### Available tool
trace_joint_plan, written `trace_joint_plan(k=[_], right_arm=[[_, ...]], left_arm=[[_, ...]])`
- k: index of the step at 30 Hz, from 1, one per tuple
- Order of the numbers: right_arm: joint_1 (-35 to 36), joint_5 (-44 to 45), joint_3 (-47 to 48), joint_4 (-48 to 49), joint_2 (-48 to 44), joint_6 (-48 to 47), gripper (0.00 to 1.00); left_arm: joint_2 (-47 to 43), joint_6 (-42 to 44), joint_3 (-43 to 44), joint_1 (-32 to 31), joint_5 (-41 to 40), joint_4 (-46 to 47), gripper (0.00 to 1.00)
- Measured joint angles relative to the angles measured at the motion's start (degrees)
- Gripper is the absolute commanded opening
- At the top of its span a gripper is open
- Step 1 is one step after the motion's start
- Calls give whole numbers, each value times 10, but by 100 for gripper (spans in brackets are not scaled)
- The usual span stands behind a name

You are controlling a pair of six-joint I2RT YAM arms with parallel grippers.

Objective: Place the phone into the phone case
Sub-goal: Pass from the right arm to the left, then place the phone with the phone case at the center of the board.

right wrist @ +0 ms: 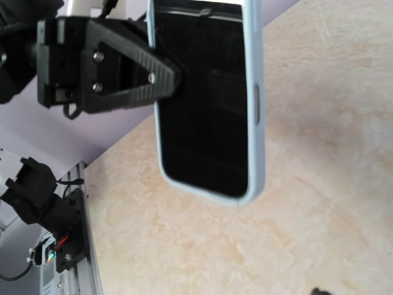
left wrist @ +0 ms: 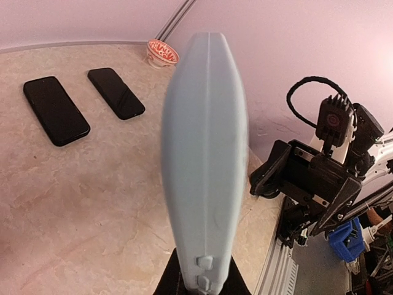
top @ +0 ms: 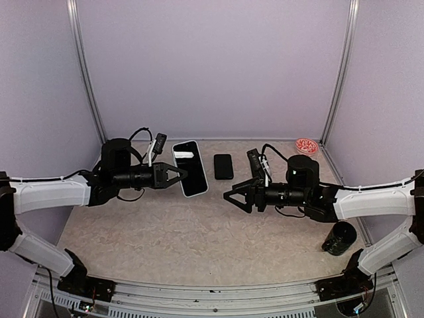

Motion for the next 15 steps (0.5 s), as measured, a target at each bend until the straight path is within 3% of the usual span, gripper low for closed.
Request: trace_joint_plan(k=[4, 15], right_arm=[[-3, 13, 0, -16, -10, -10, 99], [-15, 65, 0, -76, -44, -39, 100]], left_arm=[[15, 3, 23, 15, 0, -31, 0], [49, 14, 69, 67, 3, -86, 0]])
